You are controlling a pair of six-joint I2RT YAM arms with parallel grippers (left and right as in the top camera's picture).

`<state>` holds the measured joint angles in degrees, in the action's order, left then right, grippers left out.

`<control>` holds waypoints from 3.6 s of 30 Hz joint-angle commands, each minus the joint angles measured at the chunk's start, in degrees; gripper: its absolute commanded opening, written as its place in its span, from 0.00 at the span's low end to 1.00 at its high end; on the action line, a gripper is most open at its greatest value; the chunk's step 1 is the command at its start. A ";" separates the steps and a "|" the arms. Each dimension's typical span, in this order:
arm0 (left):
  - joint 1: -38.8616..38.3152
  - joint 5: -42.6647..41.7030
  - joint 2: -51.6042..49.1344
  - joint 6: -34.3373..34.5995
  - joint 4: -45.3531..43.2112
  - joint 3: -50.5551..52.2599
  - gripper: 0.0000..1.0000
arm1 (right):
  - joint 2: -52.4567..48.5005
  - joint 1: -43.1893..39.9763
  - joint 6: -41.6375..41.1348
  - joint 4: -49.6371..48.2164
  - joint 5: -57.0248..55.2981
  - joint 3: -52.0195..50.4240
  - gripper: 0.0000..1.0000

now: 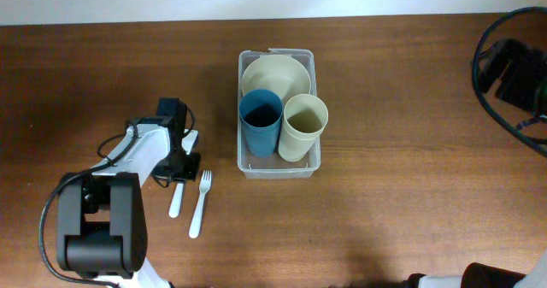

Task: Pack container
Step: 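Lower the left gripper onto the white spoon and grasp it, then carry the spoon right and lower it into the container, then release the spoon and move the left gripper to the white fork, then grasp the white fork with the left gripper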

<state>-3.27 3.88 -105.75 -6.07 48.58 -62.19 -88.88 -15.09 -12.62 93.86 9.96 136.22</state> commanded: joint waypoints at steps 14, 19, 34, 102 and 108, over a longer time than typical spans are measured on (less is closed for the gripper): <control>-2.89 0.63 12.57 0.90 23.89 -24.17 0.02 | 0.00 -0.42 0.39 -0.17 -0.13 0.44 0.99; -11.78 0.63 19.19 -5.90 26.49 -28.72 0.01 | 0.00 -0.42 0.39 -0.17 -0.13 0.44 0.99; -40.94 0.61 16.83 -43.56 24.39 -28.61 0.01 | 0.00 -0.42 0.39 -0.17 -0.13 0.44 0.99; -12.44 0.20 19.65 15.37 8.41 4.46 0.81 | 0.00 -0.42 0.39 -0.17 -0.13 0.44 0.99; -12.44 0.17 10.43 15.85 5.55 4.70 0.76 | 0.00 -0.42 0.37 -0.17 -0.13 0.44 0.99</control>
<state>-15.99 4.84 -91.26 10.48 54.92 -58.17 -88.88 -15.09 -12.62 93.89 9.96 136.25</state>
